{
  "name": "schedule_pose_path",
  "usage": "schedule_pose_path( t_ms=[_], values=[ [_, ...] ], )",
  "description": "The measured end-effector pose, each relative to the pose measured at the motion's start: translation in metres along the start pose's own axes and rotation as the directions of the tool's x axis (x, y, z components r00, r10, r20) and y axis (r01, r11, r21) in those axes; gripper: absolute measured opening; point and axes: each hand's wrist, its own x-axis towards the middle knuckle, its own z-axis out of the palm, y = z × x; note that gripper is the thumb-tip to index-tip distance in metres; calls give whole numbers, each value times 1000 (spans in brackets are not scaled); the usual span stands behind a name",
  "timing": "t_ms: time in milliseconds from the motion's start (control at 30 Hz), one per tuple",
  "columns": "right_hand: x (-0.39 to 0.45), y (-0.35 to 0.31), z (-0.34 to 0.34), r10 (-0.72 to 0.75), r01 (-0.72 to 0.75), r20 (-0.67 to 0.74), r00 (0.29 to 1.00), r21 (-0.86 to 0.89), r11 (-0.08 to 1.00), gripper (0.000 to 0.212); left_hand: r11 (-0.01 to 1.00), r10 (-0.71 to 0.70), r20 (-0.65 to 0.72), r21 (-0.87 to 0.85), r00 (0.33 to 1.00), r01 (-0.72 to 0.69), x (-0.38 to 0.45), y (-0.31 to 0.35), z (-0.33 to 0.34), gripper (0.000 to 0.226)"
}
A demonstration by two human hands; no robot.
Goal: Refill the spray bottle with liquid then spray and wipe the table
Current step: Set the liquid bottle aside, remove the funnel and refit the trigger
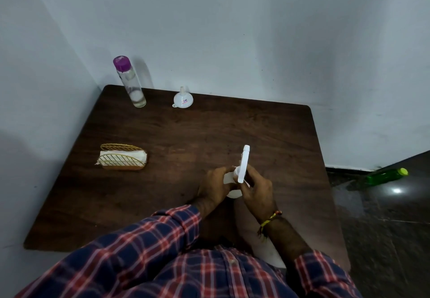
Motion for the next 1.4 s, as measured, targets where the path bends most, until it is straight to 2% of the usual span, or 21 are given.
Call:
schedule_pose_path(
  t_ms=[100,200,267,433,567,633,700,767,833,900,1000,1067,1167,1233,1300,1400],
  values=[
    [-3,-1,-3,19,-19,3,1000,38,999,29,1000,22,-26,12,999,-22,1,0,1,50],
    [-1,-5,2,160,-149,-81,984,124,981,17,999,52,-16,7,999,-52,0,3,-2,49],
    [-2,-9,4,221,-204,-92,971,167,965,22,999,35,1,-6,999,-35,-1,5,-3,45],
    [-12,-14,7,172,-161,-46,984,182,970,18,1000,12,-11,-12,1000,-12,-2,9,-5,44],
    [-7,-14,10,273,-231,-134,953,267,936,17,1000,24,-4,-9,1000,-24,-3,10,-4,41],
    [-8,-14,13,318,-258,-157,935,311,915,25,1000,11,-6,-1,1000,-11,-4,12,-6,40],
    [-12,-16,14,303,-248,-132,944,323,914,31,1000,-18,0,-13,1000,18,-6,15,-8,47],
    [-15,-14,13,259,-218,-94,961,316,923,29,1000,-25,8,-16,1000,25,-7,15,-8,54],
    [-14,-11,10,241,-208,-76,968,298,932,24,1000,-25,2,7,1000,25,-6,15,-6,49],
    [-10,-8,10,289,-246,-93,953,322,915,21,999,-23,1,24,1000,23,-6,17,-7,40],
    [-10,-10,14,378,-306,-128,917,382,872,32,999,-12,-6,53,1000,12,-7,18,-10,39],
    [-12,-11,15,346,-281,-101,933,398,873,39,998,-13,-4,59,1000,13,-6,18,-10,39],
    [-11,-7,13,298,-257,-64,952,356,898,31,998,-8,-10,62,1000,8,-7,20,-9,40],
    [-8,-5,11,338,-282,-97,936,364,888,29,996,-1,-12,84,1000,2,-8,22,-8,40],
    [-9,-6,12,392,-317,-117,913,402,859,38,996,-12,-21,90,1000,14,-9,22,-8,36],
    [-14,-8,15,352,-295,-74,933,401,867,42,996,-18,-21,83,1000,19,-6,18,-6,39]
  ],
)
